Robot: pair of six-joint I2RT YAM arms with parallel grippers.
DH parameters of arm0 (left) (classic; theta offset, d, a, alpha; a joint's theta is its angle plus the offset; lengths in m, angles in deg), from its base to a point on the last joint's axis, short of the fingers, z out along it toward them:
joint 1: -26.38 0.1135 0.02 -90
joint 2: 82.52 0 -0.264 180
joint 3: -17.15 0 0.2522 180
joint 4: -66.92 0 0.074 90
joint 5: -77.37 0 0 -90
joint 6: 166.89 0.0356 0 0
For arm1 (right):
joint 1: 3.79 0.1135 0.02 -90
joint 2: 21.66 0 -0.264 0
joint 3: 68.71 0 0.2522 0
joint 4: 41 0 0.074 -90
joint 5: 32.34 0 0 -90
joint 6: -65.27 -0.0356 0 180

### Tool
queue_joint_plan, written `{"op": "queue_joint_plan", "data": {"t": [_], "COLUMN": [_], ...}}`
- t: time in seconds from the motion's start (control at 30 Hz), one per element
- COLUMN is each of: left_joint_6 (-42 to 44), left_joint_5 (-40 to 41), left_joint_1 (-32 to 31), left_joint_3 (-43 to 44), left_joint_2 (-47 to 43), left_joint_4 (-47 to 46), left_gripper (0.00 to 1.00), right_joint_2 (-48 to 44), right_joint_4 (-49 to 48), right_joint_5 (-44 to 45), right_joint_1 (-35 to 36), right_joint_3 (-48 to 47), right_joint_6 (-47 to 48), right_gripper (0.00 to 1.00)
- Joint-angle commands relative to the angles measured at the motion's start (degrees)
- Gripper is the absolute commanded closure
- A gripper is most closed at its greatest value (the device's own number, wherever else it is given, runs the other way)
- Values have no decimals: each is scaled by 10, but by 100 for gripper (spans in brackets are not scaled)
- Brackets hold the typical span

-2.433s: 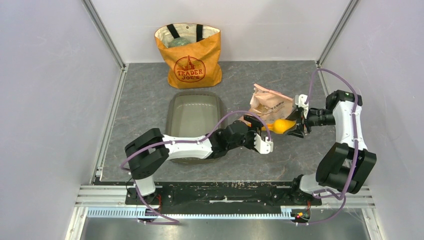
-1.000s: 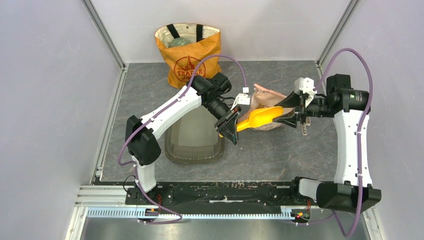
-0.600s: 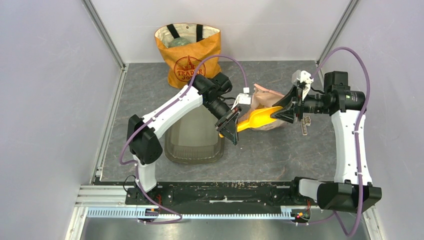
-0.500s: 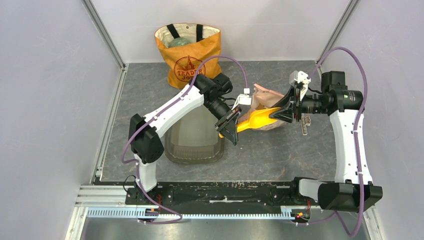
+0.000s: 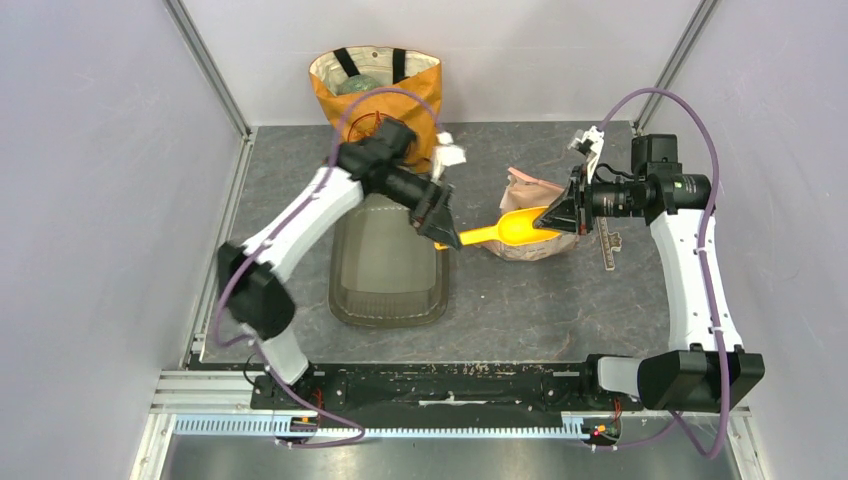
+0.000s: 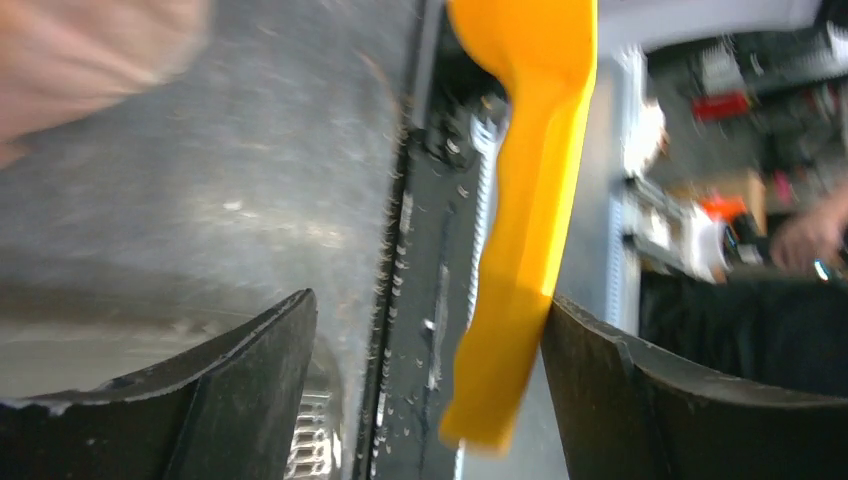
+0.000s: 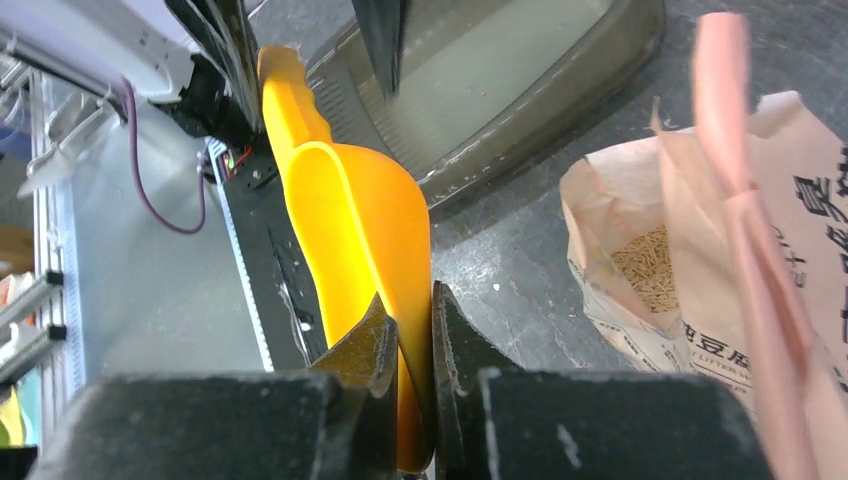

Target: Fill the litter box with clean litter

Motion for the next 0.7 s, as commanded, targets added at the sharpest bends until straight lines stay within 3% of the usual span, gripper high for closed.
{"op": "queue_joint_plan", "data": {"t": [0.0, 0.1, 0.17, 0.3, 0.4, 0.5, 0.67], "left_joint_6": [-269, -299, -329, -454, -597, -661, -707], "left_joint_5": [76, 92, 56, -10, -7, 12, 33], "left_joint_1": [96, 121, 150, 171, 164, 162, 148], "left_joint_3": [-128, -170, -207, -274, -347, -379, -403], "left_joint_2": [-190, -243, -270, -289, -294, -288, -277], "left_joint_4": [-354, -370, -388, -474, -637, -724, -776], "left_gripper": [13, 12, 11, 11, 10, 10, 10], "right_joint_2": [-45, -68, -68, -67, -65, -63, -64], "right_joint_4": [-145, -243, -264, -263, -277, -282, -292], "right_joint_5": [-11, 4, 5, 0, -4, 0, 4], "right_joint_1": [4, 4, 5, 5, 8, 13, 22], "right_joint_3": [24, 54, 57, 66, 74, 72, 75], "right_joint_6": [-262, -363, -394, -378, -390, -395, -406], "right_gripper": [100, 100, 100, 100, 100, 100, 100]}}
